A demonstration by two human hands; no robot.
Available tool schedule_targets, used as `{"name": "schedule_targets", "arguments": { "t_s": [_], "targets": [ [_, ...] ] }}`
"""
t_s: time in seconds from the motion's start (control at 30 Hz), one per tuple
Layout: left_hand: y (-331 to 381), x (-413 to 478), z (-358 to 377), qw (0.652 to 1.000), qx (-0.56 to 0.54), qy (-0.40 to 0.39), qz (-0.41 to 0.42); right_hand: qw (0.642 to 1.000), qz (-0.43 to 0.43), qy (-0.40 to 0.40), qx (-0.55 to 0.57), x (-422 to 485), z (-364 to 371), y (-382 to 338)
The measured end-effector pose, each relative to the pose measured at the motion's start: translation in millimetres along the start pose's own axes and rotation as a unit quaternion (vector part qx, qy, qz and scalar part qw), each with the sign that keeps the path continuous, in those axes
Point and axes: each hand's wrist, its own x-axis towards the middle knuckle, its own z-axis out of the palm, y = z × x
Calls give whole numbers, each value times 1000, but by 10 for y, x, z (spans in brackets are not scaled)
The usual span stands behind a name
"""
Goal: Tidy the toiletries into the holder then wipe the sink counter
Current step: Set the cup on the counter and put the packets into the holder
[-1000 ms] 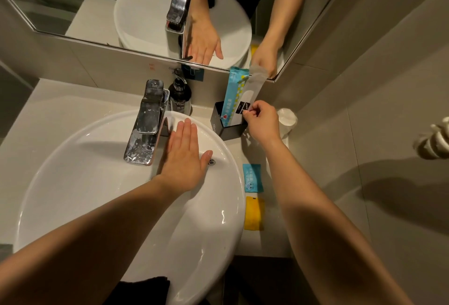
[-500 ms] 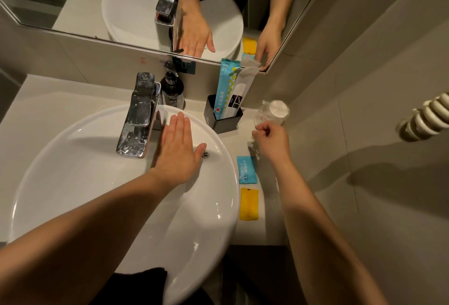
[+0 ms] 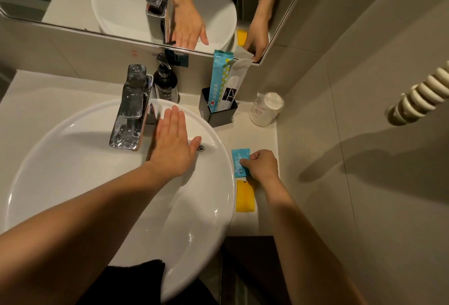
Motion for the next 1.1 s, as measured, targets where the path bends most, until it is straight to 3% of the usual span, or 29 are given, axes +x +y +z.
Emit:
{"name": "schedule_targets", "arguments": {
  "t_s": [0.2, 0.43, 0.6, 1.1],
  "targets": [
    [3, -3, 3, 1000, -9, 1, 1, 983, 19, -15, 184, -144, -195, -81],
    [10, -10, -13, 1000, -29, 2, 1, 931, -202, 75, 295, -182, -418, -805],
    [5, -19, -11, 999, -36, 12, 5, 917, -268, 92, 282, -54, -293, -1248],
    [24, -11, -21, 1000, 0, 10, -3, 952, -241, 103, 159, 233, 17, -1231]
  ]
}}
